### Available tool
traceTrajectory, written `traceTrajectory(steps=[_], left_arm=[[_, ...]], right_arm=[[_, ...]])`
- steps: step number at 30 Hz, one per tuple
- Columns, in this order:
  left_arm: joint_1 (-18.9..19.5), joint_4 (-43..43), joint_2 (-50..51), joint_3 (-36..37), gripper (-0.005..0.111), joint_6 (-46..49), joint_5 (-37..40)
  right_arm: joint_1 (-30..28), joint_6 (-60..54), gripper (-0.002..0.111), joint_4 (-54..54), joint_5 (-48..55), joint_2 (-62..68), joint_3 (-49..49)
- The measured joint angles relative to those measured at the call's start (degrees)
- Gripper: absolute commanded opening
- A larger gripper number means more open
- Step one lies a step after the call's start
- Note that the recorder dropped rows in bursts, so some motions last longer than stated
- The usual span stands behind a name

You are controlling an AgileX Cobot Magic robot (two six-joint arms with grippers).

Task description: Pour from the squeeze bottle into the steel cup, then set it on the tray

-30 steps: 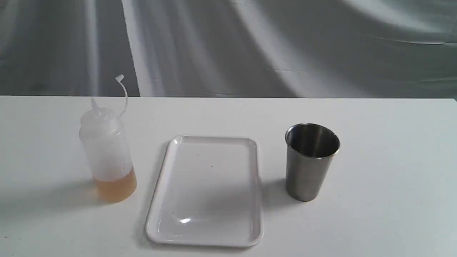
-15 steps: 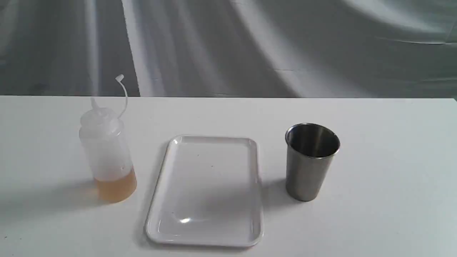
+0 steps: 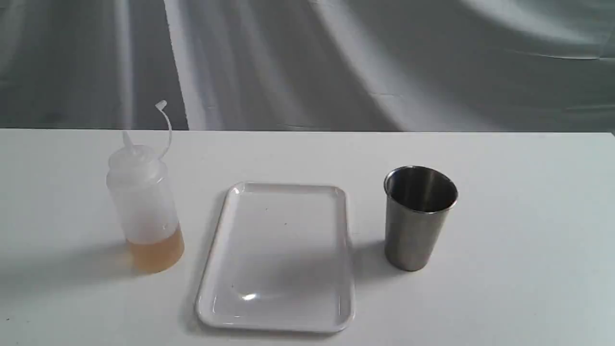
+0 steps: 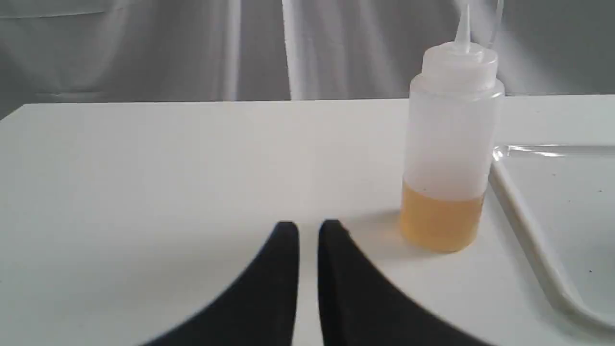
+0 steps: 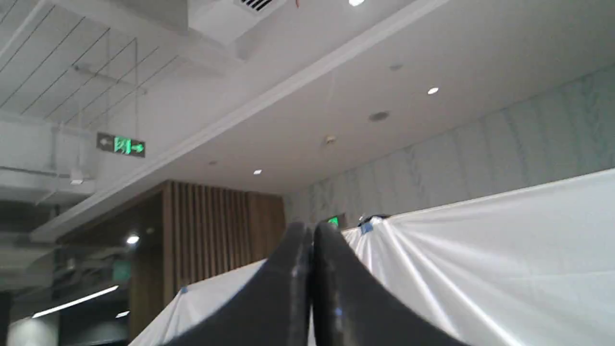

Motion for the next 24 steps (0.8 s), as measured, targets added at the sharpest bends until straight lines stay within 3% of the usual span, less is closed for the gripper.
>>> traceTrajectory(steps=[11, 18, 22, 24], left_arm=[[0.0, 0.0, 0.0, 0.0, 0.008, 0.0, 0.0], [0.0, 0.0, 0.0, 0.0, 0.008, 0.0, 0.0], [0.0, 0.0, 0.0, 0.0, 0.008, 0.0, 0.0], [0.0, 0.0, 0.0, 0.0, 0.008, 0.0, 0.0]], right_arm=[[0.1, 2.1, 0.000, -1.0, 13.8, 2.4, -1.7], [4.8, 2.6, 0.000, -1.0, 18.7, 7.2, -1.7], [6.8, -6.8, 0.000, 3.3, 20.4, 10.2, -1.7], [8.9, -18.0, 0.000, 12.5, 22.7, 12.3, -1.8]])
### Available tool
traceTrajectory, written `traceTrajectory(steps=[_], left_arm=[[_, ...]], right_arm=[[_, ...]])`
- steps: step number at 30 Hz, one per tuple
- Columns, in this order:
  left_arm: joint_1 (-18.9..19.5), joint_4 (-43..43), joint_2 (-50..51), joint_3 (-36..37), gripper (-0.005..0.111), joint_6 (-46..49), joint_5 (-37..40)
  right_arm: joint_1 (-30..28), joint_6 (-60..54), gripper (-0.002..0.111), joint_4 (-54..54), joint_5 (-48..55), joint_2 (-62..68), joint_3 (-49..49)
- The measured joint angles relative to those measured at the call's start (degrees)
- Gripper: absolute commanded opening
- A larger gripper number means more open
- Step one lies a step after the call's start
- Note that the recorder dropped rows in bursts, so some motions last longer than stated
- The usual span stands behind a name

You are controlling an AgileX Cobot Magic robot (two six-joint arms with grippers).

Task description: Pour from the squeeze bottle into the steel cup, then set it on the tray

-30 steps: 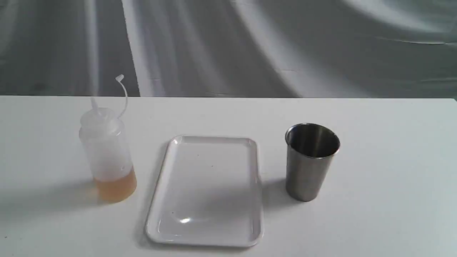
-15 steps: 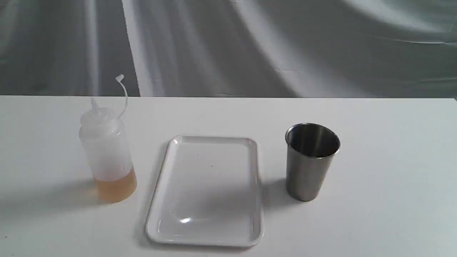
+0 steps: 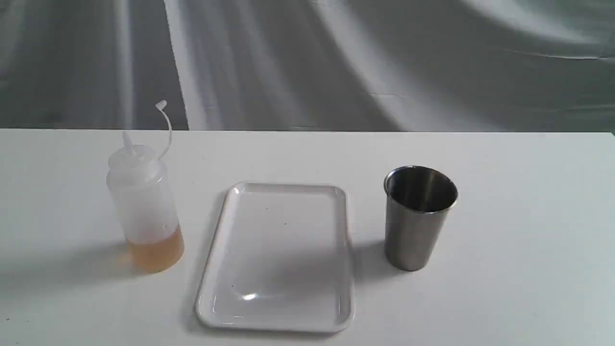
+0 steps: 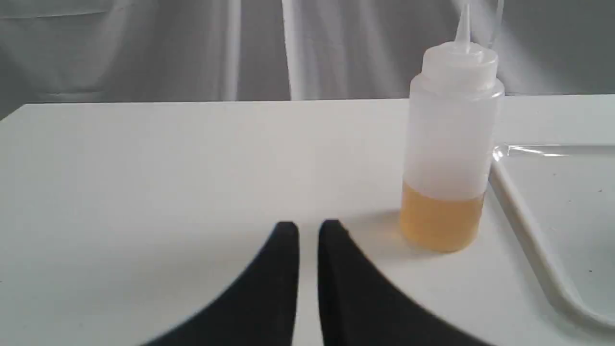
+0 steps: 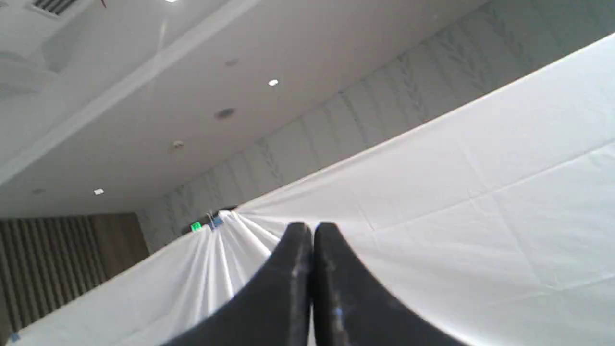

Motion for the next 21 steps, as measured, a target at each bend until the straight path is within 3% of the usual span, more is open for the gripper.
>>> traceTrajectory(steps=[6, 12, 15, 21], left_arm=[[0.0, 0.0, 0.0, 0.0, 0.008, 0.0, 0.0], [0.0, 0.0, 0.0, 0.0, 0.008, 0.0, 0.0], [0.0, 0.0, 0.0, 0.0, 0.008, 0.0, 0.0], [0.0, 0.0, 0.0, 0.0, 0.008, 0.0, 0.0]], right_arm=[[7.9, -39.1, 0.000, 24.1, 4.2, 6.4, 0.0], [17.2, -65.8, 0.000, 35.4, 8.3, 12.5, 0.0], [20.3, -72.4, 0.000, 38.6, 10.9, 15.0, 0.0], [23.4, -75.1, 0.000, 42.1, 14.2, 18.1, 2.7]])
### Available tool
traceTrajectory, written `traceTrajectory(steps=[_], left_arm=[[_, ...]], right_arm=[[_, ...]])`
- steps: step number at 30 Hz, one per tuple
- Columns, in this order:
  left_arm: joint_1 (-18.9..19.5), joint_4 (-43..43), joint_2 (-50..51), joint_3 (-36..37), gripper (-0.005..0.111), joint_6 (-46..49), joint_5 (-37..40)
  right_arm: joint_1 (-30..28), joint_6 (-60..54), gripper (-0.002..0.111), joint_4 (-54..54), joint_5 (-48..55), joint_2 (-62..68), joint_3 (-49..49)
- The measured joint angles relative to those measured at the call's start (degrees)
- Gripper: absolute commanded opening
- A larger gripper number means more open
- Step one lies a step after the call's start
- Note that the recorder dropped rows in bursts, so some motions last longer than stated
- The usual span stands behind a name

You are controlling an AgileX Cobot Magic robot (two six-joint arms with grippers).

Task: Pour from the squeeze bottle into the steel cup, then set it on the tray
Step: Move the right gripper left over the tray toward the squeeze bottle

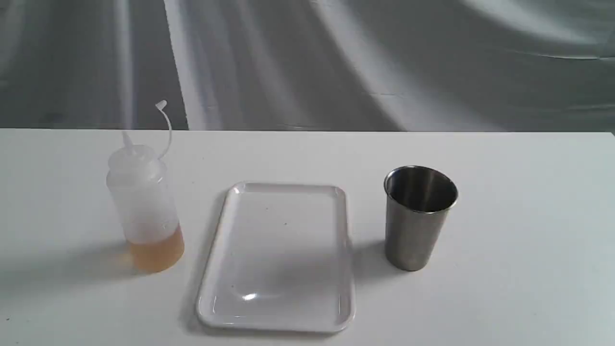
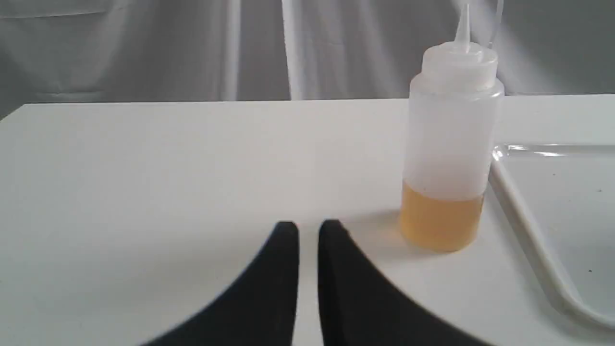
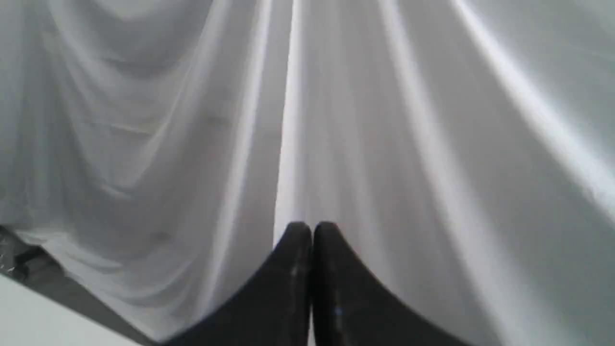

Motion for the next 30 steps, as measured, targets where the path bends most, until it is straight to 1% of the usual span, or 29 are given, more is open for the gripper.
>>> traceTrajectory(steps=[5, 16, 21, 25, 30], left_arm=[[0.0, 0.0, 0.0, 0.0, 0.008, 0.0, 0.0], [0.0, 0.0, 0.0, 0.0, 0.008, 0.0, 0.0], [0.0, 0.0, 0.0, 0.0, 0.008, 0.0, 0.0], [0.0, 0.0, 0.0, 0.0, 0.008, 0.0, 0.0], [0.0, 0.0, 0.0, 0.0, 0.008, 0.0, 0.0]], right_arm=[[2.8, 0.3, 0.000, 1.4, -5.8, 0.1, 8.2], [8.6, 0.6, 0.000, 5.9, -27.8, 1.6, 27.6], [11.6, -3.6, 0.000, 10.4, -29.5, 4.9, 30.2], [14.1, -4.3, 0.000, 11.4, -29.9, 8.0, 30.7], [15.7, -4.4, 0.000, 12.2, -30.9, 11.7, 30.7]])
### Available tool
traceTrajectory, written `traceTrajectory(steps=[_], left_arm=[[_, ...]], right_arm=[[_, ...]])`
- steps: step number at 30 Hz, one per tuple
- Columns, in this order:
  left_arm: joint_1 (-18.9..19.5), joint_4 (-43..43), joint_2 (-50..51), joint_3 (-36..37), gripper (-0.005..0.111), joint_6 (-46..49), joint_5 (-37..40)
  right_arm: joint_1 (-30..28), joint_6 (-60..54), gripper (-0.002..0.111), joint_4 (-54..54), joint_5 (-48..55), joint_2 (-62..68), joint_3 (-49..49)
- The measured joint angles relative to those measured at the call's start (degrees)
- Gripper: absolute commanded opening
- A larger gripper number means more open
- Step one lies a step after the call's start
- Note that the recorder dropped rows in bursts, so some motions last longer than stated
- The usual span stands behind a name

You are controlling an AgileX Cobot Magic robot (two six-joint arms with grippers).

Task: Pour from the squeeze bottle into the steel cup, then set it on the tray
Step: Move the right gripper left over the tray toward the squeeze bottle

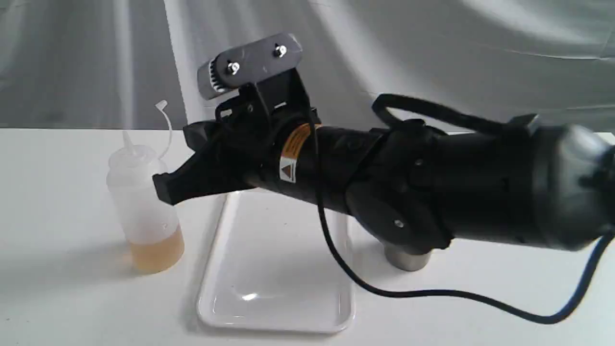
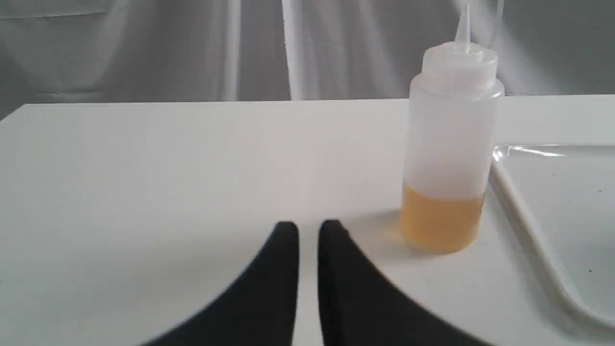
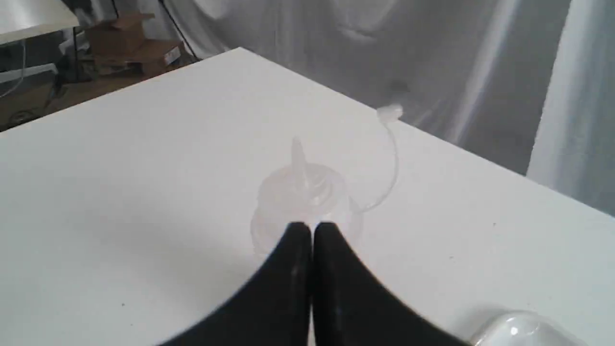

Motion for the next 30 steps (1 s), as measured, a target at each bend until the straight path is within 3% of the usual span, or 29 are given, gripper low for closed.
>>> traceTrajectory(steps=[10, 12, 15, 21, 30], left_arm=[[0.0, 0.0, 0.0, 0.0, 0.008, 0.0, 0.0], [0.0, 0.0, 0.0, 0.0, 0.008, 0.0, 0.0], [0.0, 0.0, 0.0, 0.0, 0.008, 0.0, 0.0], [0.0, 0.0, 0.0, 0.0, 0.008, 0.0, 0.0], [0.0, 0.0, 0.0, 0.0, 0.008, 0.0, 0.0]], right_arm=[[2.0, 0.0, 0.001, 0.6, -7.4, 6.5, 3.4], [2.2, -0.1, 0.006, 0.6, -11.4, 7.0, 5.0], [2.3, -0.2, 0.027, 0.4, -15.9, 7.9, 6.5], [2.3, -0.5, 0.105, 0.3, -18.0, 9.8, 7.2], [2.3, -0.7, 0.105, 0.3, -22.2, 13.1, 7.2]])
